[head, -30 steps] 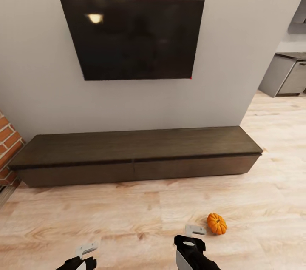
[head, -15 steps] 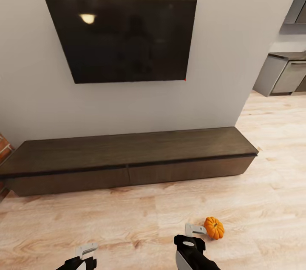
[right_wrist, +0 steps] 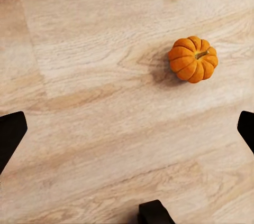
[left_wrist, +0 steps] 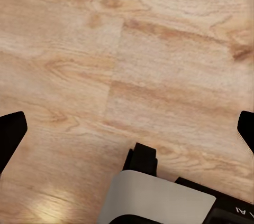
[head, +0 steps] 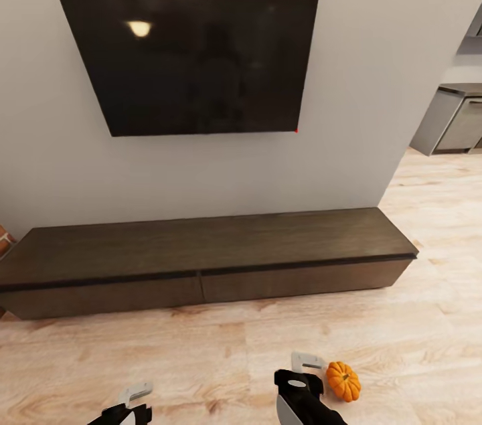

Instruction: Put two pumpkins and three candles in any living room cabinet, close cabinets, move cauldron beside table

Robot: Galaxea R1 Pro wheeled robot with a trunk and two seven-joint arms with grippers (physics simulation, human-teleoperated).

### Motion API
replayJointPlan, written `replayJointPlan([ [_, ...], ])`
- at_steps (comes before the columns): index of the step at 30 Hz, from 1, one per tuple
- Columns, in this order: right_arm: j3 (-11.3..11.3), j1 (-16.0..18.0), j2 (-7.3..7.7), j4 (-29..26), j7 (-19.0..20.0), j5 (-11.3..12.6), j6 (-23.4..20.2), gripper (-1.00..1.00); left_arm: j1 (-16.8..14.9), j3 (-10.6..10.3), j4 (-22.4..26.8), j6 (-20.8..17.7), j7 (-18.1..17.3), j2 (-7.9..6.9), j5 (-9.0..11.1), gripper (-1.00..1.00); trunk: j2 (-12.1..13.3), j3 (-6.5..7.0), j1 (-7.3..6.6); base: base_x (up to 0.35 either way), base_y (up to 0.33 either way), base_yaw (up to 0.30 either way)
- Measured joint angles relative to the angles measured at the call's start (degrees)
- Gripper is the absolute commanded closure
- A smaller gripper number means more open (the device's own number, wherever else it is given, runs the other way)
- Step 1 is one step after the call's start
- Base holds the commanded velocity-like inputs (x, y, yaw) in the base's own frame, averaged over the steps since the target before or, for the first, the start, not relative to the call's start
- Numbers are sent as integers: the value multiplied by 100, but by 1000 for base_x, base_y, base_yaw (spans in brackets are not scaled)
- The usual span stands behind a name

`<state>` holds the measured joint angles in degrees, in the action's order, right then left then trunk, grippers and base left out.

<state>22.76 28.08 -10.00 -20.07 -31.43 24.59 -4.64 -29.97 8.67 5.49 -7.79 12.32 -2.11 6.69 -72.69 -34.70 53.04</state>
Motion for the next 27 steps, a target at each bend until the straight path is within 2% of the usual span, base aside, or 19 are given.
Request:
replayJointPlan([
  [9, 0, 0, 0, 0, 0, -2, 2, -100, 2, 4, 0, -3, -60, -15, 1, -100, 0, 0, 1, 151, 37, 0],
  [12, 0, 0, 0, 0, 5, -1, 3, -100, 1, -4, 7, -37, -325, -46, 12, -100, 0, 0, 2, 43, 3, 0],
  [14, -3, 0, 0, 0, 15, 21, 2, -100, 0, -11, 18, -240, -1066, -127, 11, -100, 0, 0, 2, 11, 1, 0],
  [15, -7, 0, 0, 0, 28, 28, 2, -100, 0, -14, 39, -468, -1457, -212, 10, -100, 0, 0, 2, 5, 0, 0],
  [16, -14, 0, 0, 0, 98, 35, 2, -100, -4, -7, 88, -908, -2164, -395, 7, -100, 0, 0, 2, 3, 0, 0],
  [17, -17, 0, 0, 0, 145, 36, 2, -100, -6, -4, 124, -1074, -2435, -482, 11, -100, 0, 0, 2, 2, 0, 0],
  [18, -22, -5, 0, 1, 351, 43, 0, -100, -12, 9, 321, -1522, -3193, -720, 15, -100, 0, 1, 2, 1, 0, 0],
  [21, -34, -89, 0, 0, 970, 45, -11, -100, -18, -6, 1073, -2569, -4618, -1189, 15, -100, 0, 1, 2, 0, 0, 0],
  [24, -135, -139, 67, -7, 1536, 17, -18, -100, -18, -69, 2090, -3636, -5561, -1610, 14, -100, 0, 1, 2, 0, 0, 0],
  [25, -293, -147, 144, -23, 1725, 15, -21, -100, -19, -75, 2497, -3970, -5830, -1738, 26, -100, 0, 1, 2, 0, 0, 0],
  [27, -747, -153, 243, -59, 2067, 11, -27, -100, -15, -66, 2984, -4415, -6151, -1834, 15, -100, -78, -35, 45, 0, 0, 0],
])
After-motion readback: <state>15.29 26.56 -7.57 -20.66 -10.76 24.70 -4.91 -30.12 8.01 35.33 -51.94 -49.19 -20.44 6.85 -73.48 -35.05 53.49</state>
